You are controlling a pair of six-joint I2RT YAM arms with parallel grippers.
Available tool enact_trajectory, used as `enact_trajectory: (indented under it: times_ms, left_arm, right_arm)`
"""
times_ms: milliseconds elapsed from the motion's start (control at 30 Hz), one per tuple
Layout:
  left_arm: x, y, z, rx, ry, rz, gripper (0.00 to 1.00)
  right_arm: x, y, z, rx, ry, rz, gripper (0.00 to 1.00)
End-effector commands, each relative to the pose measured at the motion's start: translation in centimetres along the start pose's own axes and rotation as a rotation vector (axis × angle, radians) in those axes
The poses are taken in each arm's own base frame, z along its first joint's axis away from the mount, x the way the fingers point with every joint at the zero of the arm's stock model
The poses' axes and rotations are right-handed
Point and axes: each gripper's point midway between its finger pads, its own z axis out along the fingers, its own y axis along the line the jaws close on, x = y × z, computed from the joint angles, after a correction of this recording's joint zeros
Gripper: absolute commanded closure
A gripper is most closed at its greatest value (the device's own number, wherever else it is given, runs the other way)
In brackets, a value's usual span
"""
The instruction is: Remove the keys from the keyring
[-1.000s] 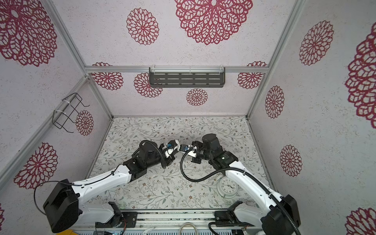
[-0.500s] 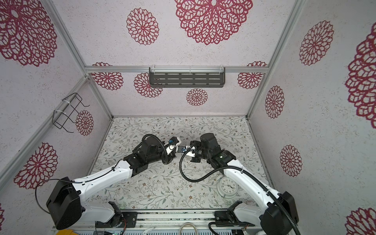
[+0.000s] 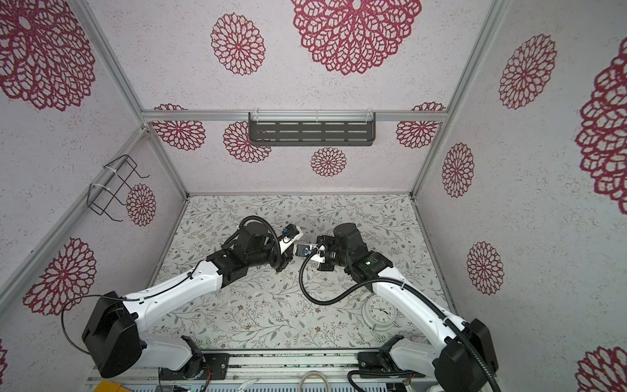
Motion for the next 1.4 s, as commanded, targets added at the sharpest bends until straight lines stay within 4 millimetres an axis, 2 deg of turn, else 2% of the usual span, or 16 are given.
enact_trajectory:
  times_ms: [0,133,267,367,467,633,867,1200,1367]
  left_arm:
    - [-1.6,2.1,-0.5,-0.045,-0.041,-0.03,0.9]
    - [-1.6,1.9,-0.9,-0.03,-0.047,-0.037,0.78]
    - [-0.7,1.8,-1.0,-0.039,-0.038,-0.047,0.69]
    - [0.2,1.7,-1.3,-0.051,-0.052,-0.04,0.66]
    - [0.3,1.5,-1.8,-0.046,-0.096,-0.026,0.64]
    - [0.1,0.3,-2.3,0.018,-0.177,-0.002,0.62]
    - [-0.3,1.0,-3.5,0.078,-0.285,-0.065,0.61]
    - [-0.5,-0.5,-4.2,0.277,-0.293,-0.062,0.6]
    - [-0.4,-1.2,-3.8,0.371,-0.267,-0.058,0.6]
  right_arm:
    - [-2.6,0.9,-1.0,-0.057,-0.131,0.02,1.0]
    - [-2.0,0.7,-1.0,-0.061,-0.125,0.043,1.0]
    - [-2.3,0.1,-1.1,-0.065,-0.15,0.073,1.0]
    - [-2.5,0.2,-1.3,-0.07,-0.164,0.075,1.0]
    - [-2.6,0.5,-1.5,-0.09,-0.173,0.085,1.0]
    - [-3.2,0.7,-2.0,-0.104,-0.209,0.082,1.0]
    - [-2.9,1.2,-2.2,-0.122,-0.192,0.063,1.0]
    - [-3.2,1.5,-2.2,-0.145,-0.181,0.047,1.0]
    - [-3.5,1.7,-2.2,-0.152,-0.182,0.041,1.0]
